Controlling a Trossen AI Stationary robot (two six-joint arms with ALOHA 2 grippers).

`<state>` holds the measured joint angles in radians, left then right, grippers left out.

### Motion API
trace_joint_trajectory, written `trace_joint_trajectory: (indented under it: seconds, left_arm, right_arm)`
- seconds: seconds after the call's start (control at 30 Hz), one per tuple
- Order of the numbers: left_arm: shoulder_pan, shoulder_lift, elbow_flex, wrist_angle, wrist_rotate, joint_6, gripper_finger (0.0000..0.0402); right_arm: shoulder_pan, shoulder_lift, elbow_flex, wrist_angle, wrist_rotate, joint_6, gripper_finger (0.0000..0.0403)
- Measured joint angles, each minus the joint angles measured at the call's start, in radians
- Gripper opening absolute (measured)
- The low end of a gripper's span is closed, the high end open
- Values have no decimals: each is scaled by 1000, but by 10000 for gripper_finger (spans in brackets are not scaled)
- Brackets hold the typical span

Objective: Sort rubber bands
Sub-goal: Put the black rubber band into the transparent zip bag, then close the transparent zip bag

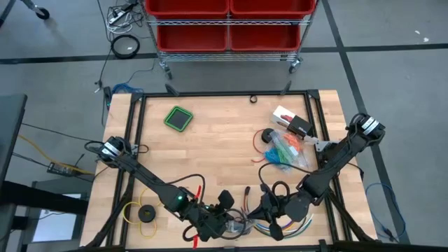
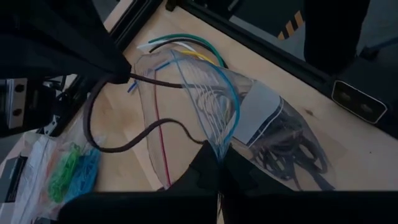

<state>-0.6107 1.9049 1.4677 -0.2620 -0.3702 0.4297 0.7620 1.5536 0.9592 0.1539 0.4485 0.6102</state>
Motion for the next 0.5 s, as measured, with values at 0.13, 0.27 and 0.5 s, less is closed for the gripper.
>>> trace_joint_trajectory:
  seconds: [0.13, 0.27, 0.5]
  left_arm:
    - [0, 0, 0, 0, 0, 2, 1]
    - [0, 0, 0, -3, 0, 5, 1]
    - [0, 0, 0, -4, 0, 5, 1]
  right_arm:
    - [0, 0, 0, -2, 1, 2, 6]
    - [0, 0, 0, -54, -10, 66, 16]
    - [3, 0, 0, -101, -20, 127, 36]
